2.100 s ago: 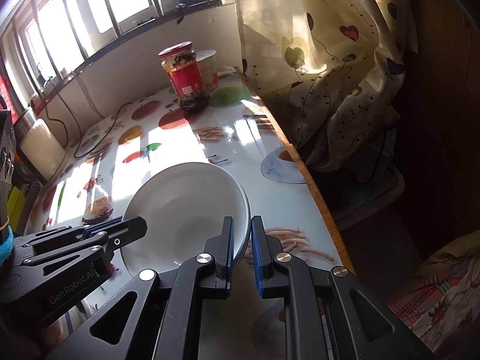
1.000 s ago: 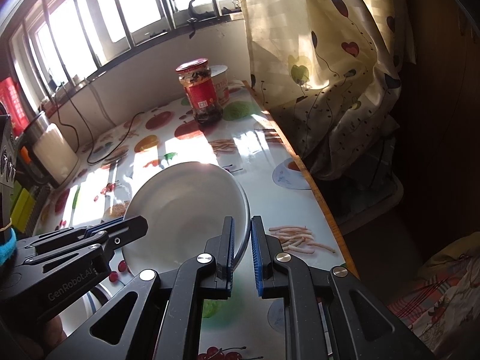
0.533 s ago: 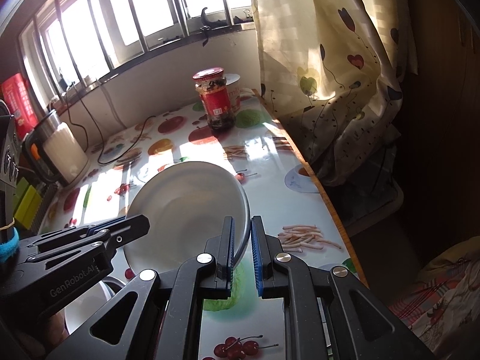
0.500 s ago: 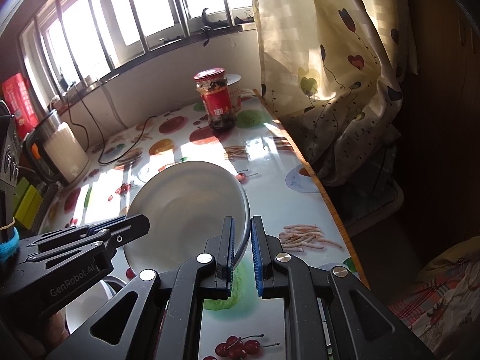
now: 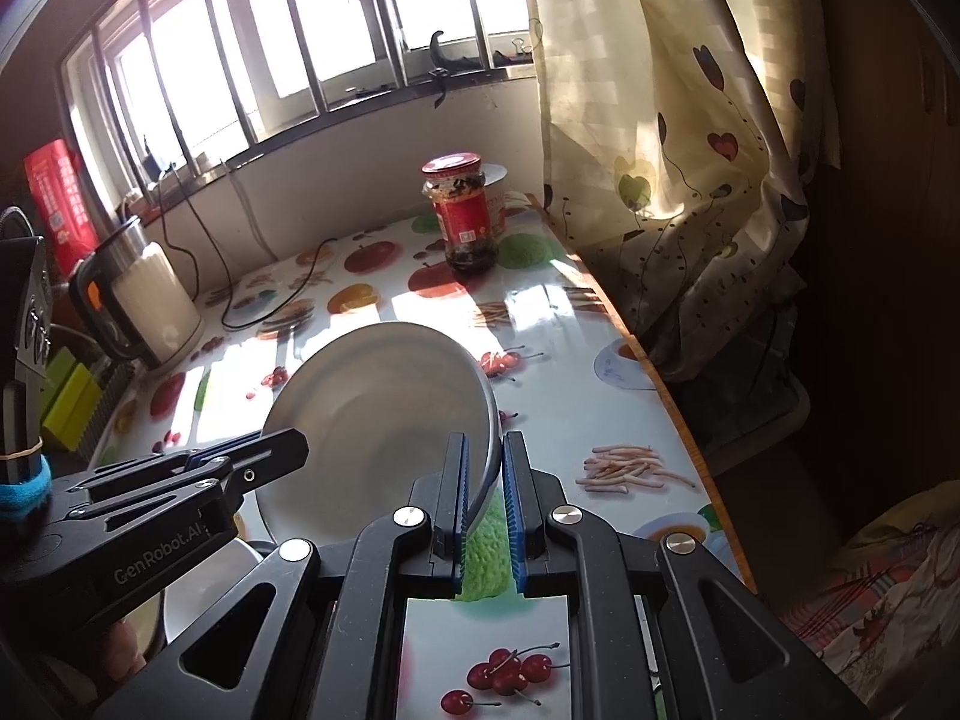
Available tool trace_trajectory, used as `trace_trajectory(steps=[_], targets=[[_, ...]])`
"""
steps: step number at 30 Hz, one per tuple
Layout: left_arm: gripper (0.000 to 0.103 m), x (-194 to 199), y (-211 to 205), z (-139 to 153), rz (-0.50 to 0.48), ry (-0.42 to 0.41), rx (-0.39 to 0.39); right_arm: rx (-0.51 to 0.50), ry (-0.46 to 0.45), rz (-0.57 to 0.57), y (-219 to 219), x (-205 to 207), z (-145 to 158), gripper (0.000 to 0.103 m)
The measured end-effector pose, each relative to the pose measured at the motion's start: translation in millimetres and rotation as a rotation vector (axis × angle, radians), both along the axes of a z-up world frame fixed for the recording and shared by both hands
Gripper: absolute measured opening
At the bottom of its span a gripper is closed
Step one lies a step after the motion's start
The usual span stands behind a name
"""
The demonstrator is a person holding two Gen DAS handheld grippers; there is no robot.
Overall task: Organize plates and bowls
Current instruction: 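Carry the white bowl with both tools over the steel bowl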
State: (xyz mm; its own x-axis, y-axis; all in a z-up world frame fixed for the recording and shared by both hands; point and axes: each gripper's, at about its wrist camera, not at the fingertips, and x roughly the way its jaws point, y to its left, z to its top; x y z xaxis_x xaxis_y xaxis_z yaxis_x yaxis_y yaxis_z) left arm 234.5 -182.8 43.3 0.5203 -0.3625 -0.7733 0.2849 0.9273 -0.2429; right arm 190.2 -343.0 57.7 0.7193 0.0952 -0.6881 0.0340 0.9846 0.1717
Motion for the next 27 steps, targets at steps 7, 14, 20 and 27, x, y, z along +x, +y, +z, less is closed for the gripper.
trace_trajectory(steps=[7, 14, 20, 27], targets=[[0.012, -10, 14, 6, 0.017, -0.009, -0.008, 0.000, -0.011, 0.014, 13, -9, 7, 0.012], [0.012, -21, 26, 12, 0.028, -0.017, -0.014, 0.000, -0.015, 0.026, 25, -19, 11, 0.012], [0.012, -29, 37, 12, 0.044, -0.016, -0.019, 0.003, -0.016, 0.043, 35, -27, 14, 0.012], [0.012, -39, 52, 13, 0.066, -0.018, -0.025, 0.004, -0.014, 0.067, 47, -35, 14, 0.012]])
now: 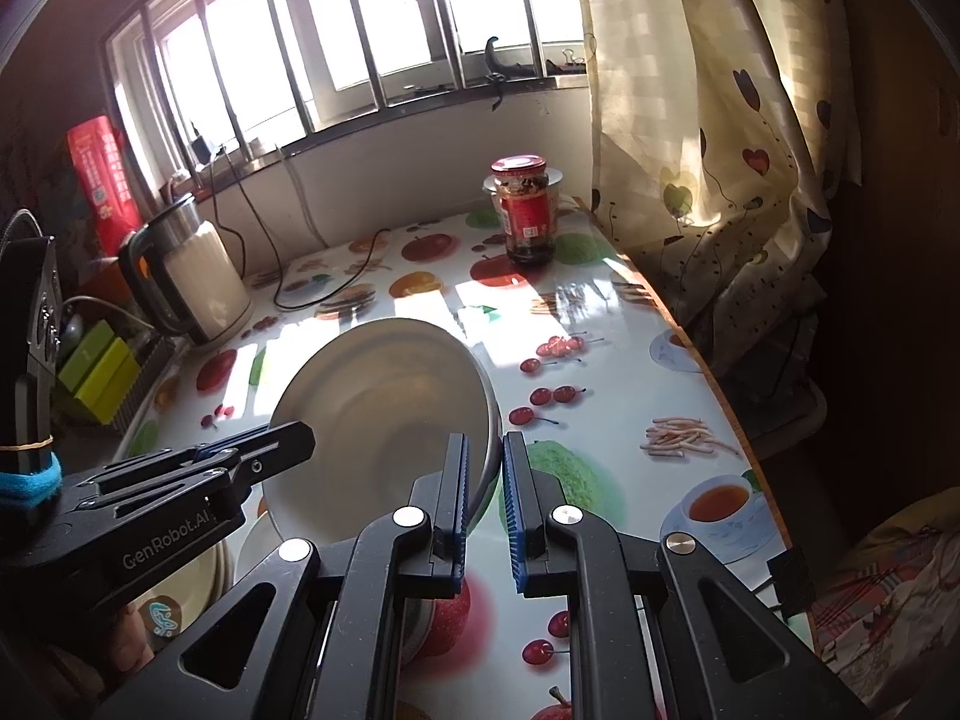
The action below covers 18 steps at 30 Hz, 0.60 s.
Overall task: Organize plates and bowls
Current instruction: 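Carry the white bowl with both tools over the steel bowl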
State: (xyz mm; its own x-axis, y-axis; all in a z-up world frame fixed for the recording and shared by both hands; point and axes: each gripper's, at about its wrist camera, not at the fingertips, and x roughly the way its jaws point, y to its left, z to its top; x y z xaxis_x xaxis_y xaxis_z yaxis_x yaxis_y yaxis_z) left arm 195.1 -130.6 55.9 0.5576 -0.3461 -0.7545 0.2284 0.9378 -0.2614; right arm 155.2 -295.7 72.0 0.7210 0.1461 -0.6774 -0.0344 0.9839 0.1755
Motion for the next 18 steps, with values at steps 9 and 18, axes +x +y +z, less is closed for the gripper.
trace_trajectory(steps=[9, 18], targets=[[0.012, -11, 20, -2, 0.026, 0.005, -0.018, 0.003, 0.005, 0.027, 16, -9, -1, 0.012], [0.012, -21, 39, -5, 0.062, 0.011, -0.028, 0.009, 0.012, 0.059, 33, -16, -5, 0.012]])
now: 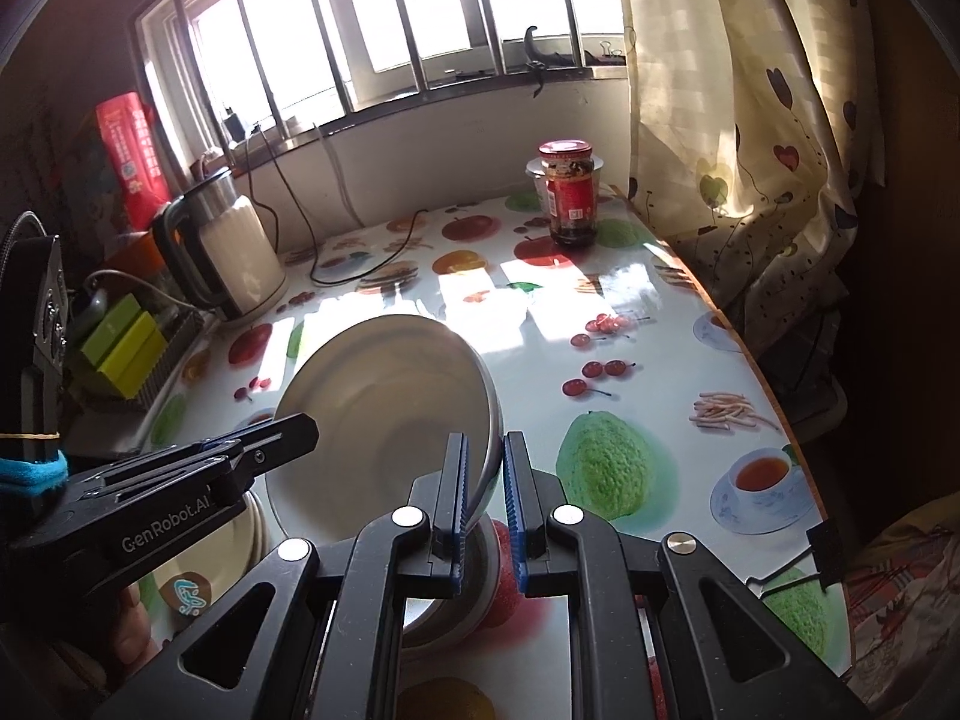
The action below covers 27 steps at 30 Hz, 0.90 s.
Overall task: Organize plates and bowls
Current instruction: 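Carry the white bowl with both tools over the steel bowl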
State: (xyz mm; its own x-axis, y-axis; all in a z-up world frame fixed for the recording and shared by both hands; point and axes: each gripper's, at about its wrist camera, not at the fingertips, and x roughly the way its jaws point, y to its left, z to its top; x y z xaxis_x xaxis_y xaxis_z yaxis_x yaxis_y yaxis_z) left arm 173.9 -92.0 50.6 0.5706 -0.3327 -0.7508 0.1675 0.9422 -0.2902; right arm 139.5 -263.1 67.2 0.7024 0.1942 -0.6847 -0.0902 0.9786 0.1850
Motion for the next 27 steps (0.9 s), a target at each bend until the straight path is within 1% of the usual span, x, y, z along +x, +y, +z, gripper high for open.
trace_trajectory(steps=[18, 27], targets=[[0.012, -15, 25, -9, 0.048, 0.013, -0.007, -0.004, 0.020, 0.049, 24, -7, -9, 0.012], [0.012, -18, 34, -20, 0.067, 0.032, -0.003, -0.009, 0.035, 0.071, 33, -10, -19, 0.012]])
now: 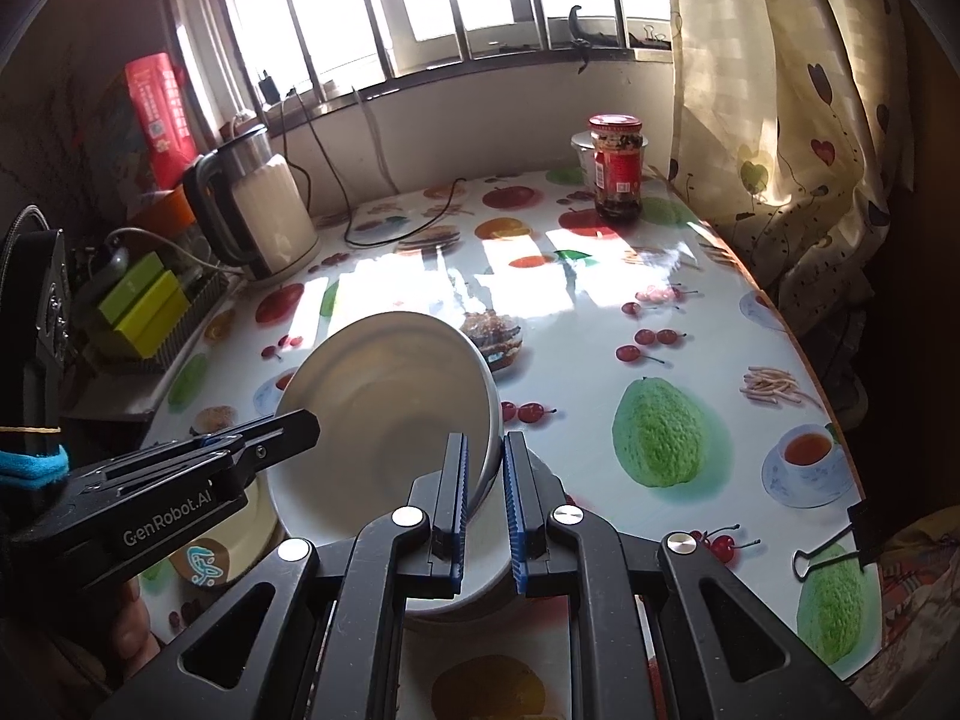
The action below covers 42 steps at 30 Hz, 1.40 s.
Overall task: Organize plates and bowls
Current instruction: 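Carry the white bowl with both tools over the steel bowl, then lower the white bowl into the steel bowl and open both tools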
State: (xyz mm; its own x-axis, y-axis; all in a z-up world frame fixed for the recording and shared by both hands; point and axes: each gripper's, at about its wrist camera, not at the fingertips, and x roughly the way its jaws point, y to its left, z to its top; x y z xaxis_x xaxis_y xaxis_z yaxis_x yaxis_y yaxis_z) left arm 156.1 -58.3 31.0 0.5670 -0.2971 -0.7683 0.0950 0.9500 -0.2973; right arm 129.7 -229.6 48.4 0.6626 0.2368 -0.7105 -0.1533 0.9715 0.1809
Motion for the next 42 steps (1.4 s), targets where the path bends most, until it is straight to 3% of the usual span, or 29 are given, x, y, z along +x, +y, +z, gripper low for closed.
trace_trajectory(steps=[42], targets=[[0.012, -2, -6, -25, 0.001, 0.060, 0.025, 0.007, 0.053, -0.002, -5, -6, -26, 0.012]])
